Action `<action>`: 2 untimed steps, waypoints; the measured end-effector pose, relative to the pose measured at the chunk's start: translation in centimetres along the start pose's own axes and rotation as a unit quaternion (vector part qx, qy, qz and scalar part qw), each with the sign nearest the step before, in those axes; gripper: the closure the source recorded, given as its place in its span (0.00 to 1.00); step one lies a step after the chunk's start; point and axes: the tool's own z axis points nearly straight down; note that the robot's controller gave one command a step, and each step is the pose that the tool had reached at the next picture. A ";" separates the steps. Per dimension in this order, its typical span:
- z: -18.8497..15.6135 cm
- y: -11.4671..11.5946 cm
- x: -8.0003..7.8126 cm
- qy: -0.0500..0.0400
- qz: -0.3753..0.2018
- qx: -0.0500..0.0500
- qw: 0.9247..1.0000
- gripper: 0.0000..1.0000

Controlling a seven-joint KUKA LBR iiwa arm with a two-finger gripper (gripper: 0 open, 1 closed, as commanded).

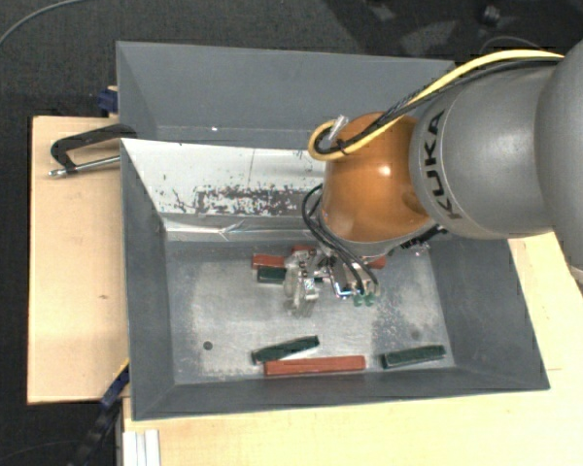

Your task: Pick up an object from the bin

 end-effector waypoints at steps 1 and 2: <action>-0.9 4.7 3.5 0.001 -0.007 -0.001 1.000 1.00; -0.9 4.3 3.3 0.000 -0.004 0.001 1.000 0.00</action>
Offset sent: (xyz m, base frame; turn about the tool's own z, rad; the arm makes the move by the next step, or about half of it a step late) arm -0.0382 0.0379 0.0085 -0.0070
